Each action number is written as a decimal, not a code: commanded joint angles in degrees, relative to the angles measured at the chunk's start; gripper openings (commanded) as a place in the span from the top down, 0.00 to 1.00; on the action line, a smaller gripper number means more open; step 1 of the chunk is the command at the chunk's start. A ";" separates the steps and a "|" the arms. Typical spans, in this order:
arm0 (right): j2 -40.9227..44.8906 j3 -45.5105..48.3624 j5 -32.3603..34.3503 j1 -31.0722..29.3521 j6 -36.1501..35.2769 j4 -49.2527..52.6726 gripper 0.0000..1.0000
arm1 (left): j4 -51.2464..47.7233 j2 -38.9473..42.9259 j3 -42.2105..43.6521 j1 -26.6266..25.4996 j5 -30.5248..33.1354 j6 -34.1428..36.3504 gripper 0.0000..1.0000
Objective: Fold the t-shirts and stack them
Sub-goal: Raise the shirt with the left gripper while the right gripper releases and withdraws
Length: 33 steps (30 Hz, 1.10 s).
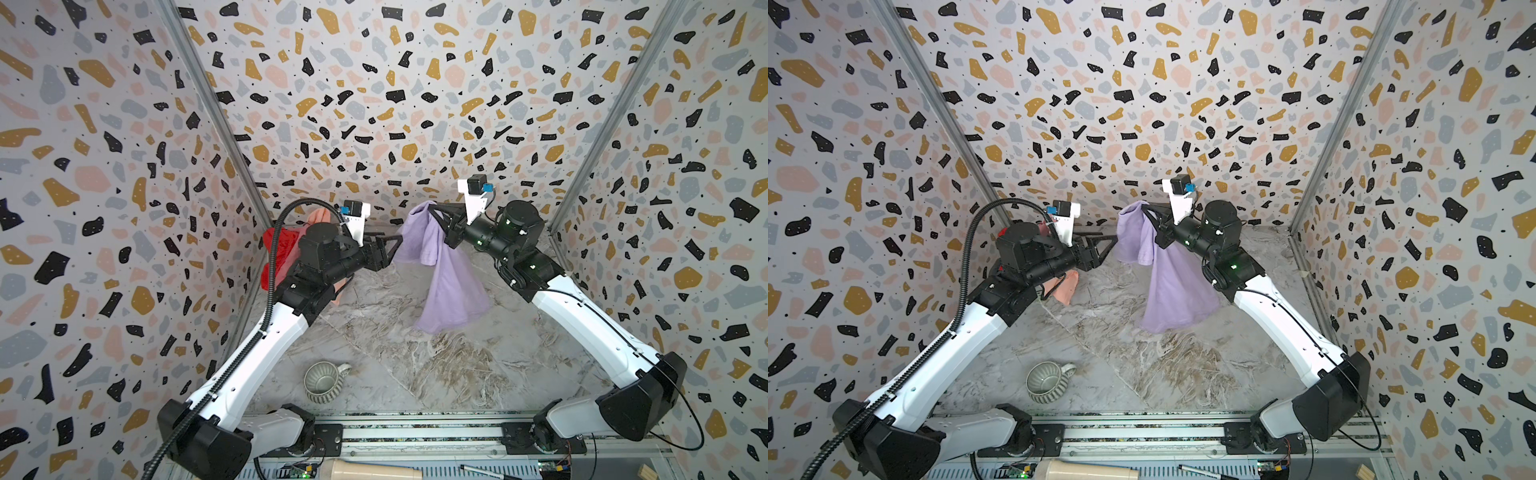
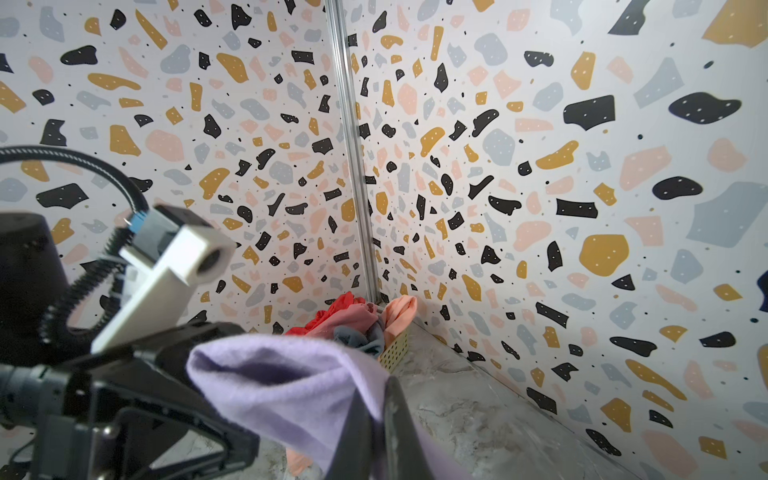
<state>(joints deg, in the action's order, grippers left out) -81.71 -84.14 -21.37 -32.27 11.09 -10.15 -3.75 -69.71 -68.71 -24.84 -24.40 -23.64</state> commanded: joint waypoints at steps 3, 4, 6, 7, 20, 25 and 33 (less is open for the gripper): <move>0.36 -4.78 -0.20 0.47 1.70 0.22 1.00 | 4.68 3.11 3.25 -2.37 -7.84 0.30 0.43; 0.11 -4.99 0.05 0.46 2.03 0.22 1.00 | 4.94 3.64 3.67 -3.15 -7.85 0.35 0.44; -0.53 -5.58 0.60 0.46 2.59 0.41 1.00 | 5.22 3.98 3.99 -5.33 -8.61 0.86 0.45; -0.89 -5.89 0.74 0.46 2.85 0.56 1.00 | 5.37 3.78 3.96 -6.24 -8.49 1.04 0.47; -1.51 -7.00 0.20 0.18 4.13 0.21 1.00 | 11.39 -4.04 1.05 -8.84 -1.79 -2.42 0.54; -1.61 -6.64 0.00 0.11 4.37 -0.13 1.00 | 15.56 -5.90 0.56 -9.33 -1.66 -4.80 0.68; -0.56 -5.61 -0.17 0.13 4.62 -0.92 1.00 | 20.50 -7.59 -0.64 -9.53 -2.14 -7.00 1.00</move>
<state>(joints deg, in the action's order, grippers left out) -85.03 -87.72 -21.08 -31.88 15.20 -7.33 10.87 -77.19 -66.67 -33.93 -26.41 -29.41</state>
